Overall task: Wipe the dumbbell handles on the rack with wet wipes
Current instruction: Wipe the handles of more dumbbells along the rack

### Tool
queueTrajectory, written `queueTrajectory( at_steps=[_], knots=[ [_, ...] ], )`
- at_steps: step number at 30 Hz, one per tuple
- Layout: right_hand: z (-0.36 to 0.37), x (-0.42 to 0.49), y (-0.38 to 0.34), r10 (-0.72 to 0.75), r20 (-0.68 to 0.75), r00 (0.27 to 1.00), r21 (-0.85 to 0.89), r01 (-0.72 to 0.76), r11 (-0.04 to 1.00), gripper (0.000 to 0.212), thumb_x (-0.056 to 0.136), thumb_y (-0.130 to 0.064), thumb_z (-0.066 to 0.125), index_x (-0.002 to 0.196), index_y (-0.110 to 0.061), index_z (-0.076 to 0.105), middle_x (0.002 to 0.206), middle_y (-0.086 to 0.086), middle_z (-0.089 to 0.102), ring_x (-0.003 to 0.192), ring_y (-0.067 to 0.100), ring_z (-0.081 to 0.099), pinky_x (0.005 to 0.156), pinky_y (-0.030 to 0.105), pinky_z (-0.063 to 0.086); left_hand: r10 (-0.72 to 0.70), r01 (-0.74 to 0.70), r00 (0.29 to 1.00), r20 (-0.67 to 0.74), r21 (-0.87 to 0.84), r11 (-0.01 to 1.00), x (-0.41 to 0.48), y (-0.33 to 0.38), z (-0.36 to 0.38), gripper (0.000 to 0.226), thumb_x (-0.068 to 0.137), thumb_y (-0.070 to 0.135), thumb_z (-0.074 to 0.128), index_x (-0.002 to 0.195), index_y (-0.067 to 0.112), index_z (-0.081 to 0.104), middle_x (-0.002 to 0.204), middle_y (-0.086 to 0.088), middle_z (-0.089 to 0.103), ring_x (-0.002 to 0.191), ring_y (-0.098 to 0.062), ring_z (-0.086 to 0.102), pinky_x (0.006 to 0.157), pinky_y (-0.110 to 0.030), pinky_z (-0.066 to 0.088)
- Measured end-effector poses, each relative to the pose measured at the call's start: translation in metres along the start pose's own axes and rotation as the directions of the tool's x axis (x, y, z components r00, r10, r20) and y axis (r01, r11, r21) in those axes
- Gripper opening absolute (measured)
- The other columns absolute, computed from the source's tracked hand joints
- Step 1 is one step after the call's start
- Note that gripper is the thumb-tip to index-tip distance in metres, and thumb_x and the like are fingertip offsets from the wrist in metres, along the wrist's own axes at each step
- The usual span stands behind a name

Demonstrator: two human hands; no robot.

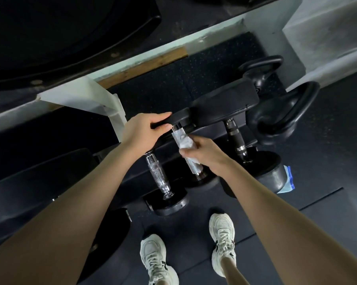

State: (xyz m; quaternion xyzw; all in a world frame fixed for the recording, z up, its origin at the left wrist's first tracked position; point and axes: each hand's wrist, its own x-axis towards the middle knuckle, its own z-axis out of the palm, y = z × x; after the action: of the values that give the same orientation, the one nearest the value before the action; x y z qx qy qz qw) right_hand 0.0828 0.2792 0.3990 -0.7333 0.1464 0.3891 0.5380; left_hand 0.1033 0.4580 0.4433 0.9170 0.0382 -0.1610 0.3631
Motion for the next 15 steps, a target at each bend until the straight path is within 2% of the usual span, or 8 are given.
queueTrajectory(
  at_steps=[1,3,6,8,11,13,15],
  knots=[
    [0.0,0.002,0.0,0.018,0.023,1.0,0.03,-0.019,0.999,0.049,0.081,-0.02,0.073,0.126,-0.017,0.056,0.094,-0.001,0.067,0.081,0.015,0.064,0.042,0.022,0.042,0.011,-0.011,1.0,0.001,0.009,1.0,0.0,-0.001,0.0,0.038,0.089,0.034,0.061,0.126,0.031,0.058,0.128,0.008,0.06,0.121,-0.009,0.053,0.096,-0.024,0.044],
    [0.003,0.003,0.0,0.046,0.002,0.999,0.094,-0.046,0.995,0.049,0.08,-0.015,0.074,0.126,-0.016,0.057,0.095,0.001,0.068,0.086,0.017,0.066,0.04,0.021,0.041,0.026,-0.026,1.0,0.0,0.029,0.999,0.001,-0.001,-0.001,0.039,0.088,0.034,0.062,0.126,0.032,0.057,0.129,0.009,0.059,0.121,-0.008,0.053,0.096,-0.023,0.044],
    [0.009,0.003,0.0,0.05,-0.105,0.993,0.137,-0.035,0.99,0.052,0.077,-0.01,0.076,0.126,-0.013,0.059,0.106,0.0,0.067,0.098,0.016,0.063,0.056,0.017,0.047,0.04,-0.039,0.999,-0.017,0.051,0.998,0.0,0.0,-0.001,0.039,0.088,0.033,0.063,0.127,0.03,0.057,0.129,0.009,0.059,0.12,-0.008,0.053,0.093,-0.018,0.041],
    [0.013,0.002,0.0,0.024,-0.174,0.984,0.134,-0.001,0.991,0.037,0.076,-0.01,0.076,0.111,-0.015,0.067,0.091,-0.008,0.067,0.089,0.011,0.063,0.066,0.019,0.047,0.042,-0.041,0.999,-0.026,0.069,0.997,-0.002,0.0,-0.002,0.039,0.089,0.03,0.062,0.127,0.028,0.057,0.129,0.007,0.059,0.12,-0.009,0.053,0.091,-0.015,0.037],
    [0.021,-0.002,0.002,-0.032,-0.305,0.952,0.049,0.049,0.998,0.022,0.073,-0.015,0.078,0.092,-0.023,0.07,0.086,-0.009,0.07,0.09,0.012,0.065,0.085,0.03,0.053,0.032,-0.028,0.998,-0.052,0.068,0.997,-0.005,-0.002,-0.006,0.039,0.089,0.024,0.062,0.128,0.022,0.057,0.128,0.004,0.06,0.12,-0.009,0.053,0.09,-0.011,0.033],
    [0.028,-0.007,0.0,-0.095,-0.36,0.928,-0.072,0.074,0.995,0.023,0.076,-0.018,0.075,0.099,-0.021,0.07,0.091,-0.007,0.07,0.091,0.013,0.065,0.084,0.03,0.052,0.019,-0.015,0.998,-0.061,0.064,0.998,-0.007,-0.004,-0.008,0.039,0.089,0.02,0.063,0.128,0.019,0.058,0.128,0.001,0.06,0.119,-0.01,0.053,0.09,-0.009,0.033],
    [0.034,-0.011,-0.001,-0.149,-0.403,0.903,-0.167,0.087,0.982,0.033,0.08,-0.02,0.072,0.112,-0.02,0.066,0.099,-0.005,0.07,0.098,0.014,0.063,0.086,0.028,0.05,0.005,0.0,0.998,-0.056,0.09,0.996,-0.007,-0.005,-0.008,0.039,0.089,0.018,0.063,0.127,0.019,0.058,0.127,0.001,0.061,0.12,-0.01,0.053,0.089,-0.009,0.032]
  ],
)
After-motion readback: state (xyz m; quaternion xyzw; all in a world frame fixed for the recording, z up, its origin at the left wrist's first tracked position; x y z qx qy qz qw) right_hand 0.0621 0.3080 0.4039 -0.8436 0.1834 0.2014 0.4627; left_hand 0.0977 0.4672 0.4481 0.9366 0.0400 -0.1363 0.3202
